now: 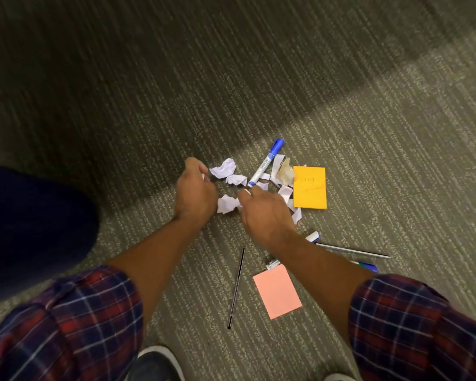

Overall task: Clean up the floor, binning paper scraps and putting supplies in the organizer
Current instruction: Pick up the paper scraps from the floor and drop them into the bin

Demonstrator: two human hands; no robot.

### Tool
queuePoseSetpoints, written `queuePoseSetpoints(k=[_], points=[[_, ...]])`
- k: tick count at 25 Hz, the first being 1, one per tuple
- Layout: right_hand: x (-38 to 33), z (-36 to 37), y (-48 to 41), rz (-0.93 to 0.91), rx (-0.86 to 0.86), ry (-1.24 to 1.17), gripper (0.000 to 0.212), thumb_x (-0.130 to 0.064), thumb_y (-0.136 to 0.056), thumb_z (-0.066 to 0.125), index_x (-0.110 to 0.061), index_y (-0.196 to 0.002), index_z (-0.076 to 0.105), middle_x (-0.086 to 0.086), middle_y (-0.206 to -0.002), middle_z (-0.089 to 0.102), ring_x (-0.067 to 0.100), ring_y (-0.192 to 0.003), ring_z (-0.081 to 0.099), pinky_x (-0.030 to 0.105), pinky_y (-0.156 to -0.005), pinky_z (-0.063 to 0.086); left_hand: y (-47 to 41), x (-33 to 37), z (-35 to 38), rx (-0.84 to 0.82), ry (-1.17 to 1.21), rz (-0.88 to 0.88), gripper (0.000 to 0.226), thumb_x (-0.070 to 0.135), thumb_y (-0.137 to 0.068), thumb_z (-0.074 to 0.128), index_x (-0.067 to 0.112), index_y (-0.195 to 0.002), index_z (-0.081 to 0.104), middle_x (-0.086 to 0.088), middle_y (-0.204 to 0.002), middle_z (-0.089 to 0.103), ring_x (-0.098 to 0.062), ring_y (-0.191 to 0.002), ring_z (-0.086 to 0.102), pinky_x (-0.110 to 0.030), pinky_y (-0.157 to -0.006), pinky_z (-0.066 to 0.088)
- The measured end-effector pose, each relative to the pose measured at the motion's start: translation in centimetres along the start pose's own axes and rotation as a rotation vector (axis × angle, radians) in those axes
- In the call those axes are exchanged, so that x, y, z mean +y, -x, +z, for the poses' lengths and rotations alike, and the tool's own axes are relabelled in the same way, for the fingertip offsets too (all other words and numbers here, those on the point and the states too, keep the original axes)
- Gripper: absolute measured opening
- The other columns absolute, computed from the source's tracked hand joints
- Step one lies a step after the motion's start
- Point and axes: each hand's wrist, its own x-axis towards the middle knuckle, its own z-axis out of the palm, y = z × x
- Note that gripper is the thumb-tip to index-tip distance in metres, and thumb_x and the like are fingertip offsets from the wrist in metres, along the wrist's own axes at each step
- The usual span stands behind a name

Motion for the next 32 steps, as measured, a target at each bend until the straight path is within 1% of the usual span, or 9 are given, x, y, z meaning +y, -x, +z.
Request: queuePoseSetpoints(k=[4, 6, 9, 13, 16, 19, 23, 26, 32], points=[[0.8, -0.8, 1.4, 0.07, 0.11, -0.194, 0.009, -0.023, -0.098, 0.054, -0.016, -0.1, 0.057, 0.008, -0.092, 0.057, 0.03, -0.072, 0.057, 0.038, -0.061, 0.041, -0.7, 1.1, 1.7, -0.059, -0.087, 0.087, 0.03, 0.004, -0.098, 0.05, 0.016, -0.125, 0.05, -0.012, -0.124, 0.055, -0.022, -0.097, 0.053, -0.035, -0.078, 0.042], [1.3, -1.2, 2.0, 0.127, 0.148, -0.305, 0.009, -0.025, -0.099, 0.051, -0.017, -0.1, 0.055, 0.005, -0.097, 0.054, 0.027, -0.08, 0.055, 0.04, -0.066, 0.046, -1.2, 0.9, 2.2, -0.085, -0.146, 0.125, 0.031, 0.022, -0.098, 0.059, 0.016, -0.127, 0.05, -0.016, -0.127, 0.051, -0.025, -0.1, 0.052, -0.038, -0.083, 0.046], [1.8, -1.5, 2.6, 0.226, 0.242, -0.509, 0.009, -0.023, -0.101, 0.05, -0.014, -0.1, 0.054, 0.005, -0.103, 0.051, 0.025, -0.087, 0.051, 0.04, -0.071, 0.044, -1.8, 0.8, 2.8, -0.192, -0.331, 0.229, 0.067, 0.053, -0.082, 0.078, 0.024, -0.134, 0.049, -0.017, -0.128, 0.046, -0.031, -0.111, 0.052, -0.045, -0.095, 0.05], [2.6, -1.8, 3.5, 0.355, 0.29, -0.666, 0.009, -0.021, -0.103, 0.05, -0.014, -0.097, 0.052, 0.003, -0.1, 0.052, 0.021, -0.086, 0.047, 0.039, -0.07, 0.038, -2.0, 1.6, 4.0, -0.212, -0.486, 0.289, 0.036, 0.034, -0.092, 0.073, 0.026, -0.122, 0.054, -0.014, -0.124, 0.044, -0.031, -0.109, 0.053, -0.046, -0.094, 0.052], [3.1, -1.9, 3.9, 0.391, 0.291, -0.715, 0.011, -0.016, -0.103, 0.051, -0.013, -0.092, 0.05, 0.003, -0.085, 0.058, 0.023, -0.077, 0.049, 0.037, -0.062, 0.032, -2.3, 1.0, 3.8, -0.187, -0.333, 0.271, 0.016, 0.014, -0.1, 0.062, 0.018, -0.115, 0.063, -0.016, -0.119, 0.047, -0.03, -0.1, 0.056, -0.044, -0.09, 0.057], [3.1, -2.7, 4.6, 0.479, 0.272, -0.779, 0.01, -0.015, -0.103, 0.052, -0.013, -0.093, 0.05, 0.0, -0.075, 0.058, 0.022, -0.066, 0.051, 0.034, -0.056, 0.024, -1.8, 0.0, 2.4, -0.069, -0.096, 0.115, 0.018, 0.021, -0.101, 0.062, 0.011, -0.114, 0.07, -0.018, -0.118, 0.058, -0.028, -0.096, 0.06, -0.031, -0.08, 0.046], [2.3, -3.5, 4.5, 0.676, 0.254, -0.958, 0.012, -0.02, -0.1, 0.055, -0.017, -0.089, 0.053, -0.003, -0.08, 0.062, 0.03, -0.076, 0.063, 0.037, -0.068, 0.05, 0.1, -1.4, -0.1, 0.023, 0.051, -0.054, 0.013, 0.023, -0.099, 0.065, 0.011, -0.104, 0.068, -0.016, -0.106, 0.067, -0.026, -0.09, 0.063, -0.031, -0.07, 0.04], [1.3, -5.0, 4.5, 0.747, 0.182, -1.131, 0.012, -0.02, -0.101, 0.056, -0.011, -0.093, 0.056, 0.021, -0.095, 0.069, 0.03, -0.068, 0.068, 0.022, -0.043, 0.047, 3.0, -1.1, -2.0, 0.009, 0.229, -0.132, 0.006, 0.019, -0.099, 0.064, 0.015, -0.094, 0.063, -0.012, -0.097, 0.07, -0.021, -0.081, 0.062, -0.026, -0.066, 0.041], [-5.1, -13.3, 5.3, 0.637, 0.11, -1.236, 0.014, -0.021, -0.103, 0.051, -0.015, -0.09, 0.054, 0.022, -0.092, 0.068, 0.011, -0.058, 0.058, 0.019, -0.045, 0.041, 10.3, 3.0, -11.4, 0.11, 0.547, -0.295, 0.023, 0.016, -0.102, 0.058, 0.018, -0.079, 0.055, 0.008, -0.066, 0.05, -0.006, -0.056, 0.043, -0.013, -0.043, 0.031]])
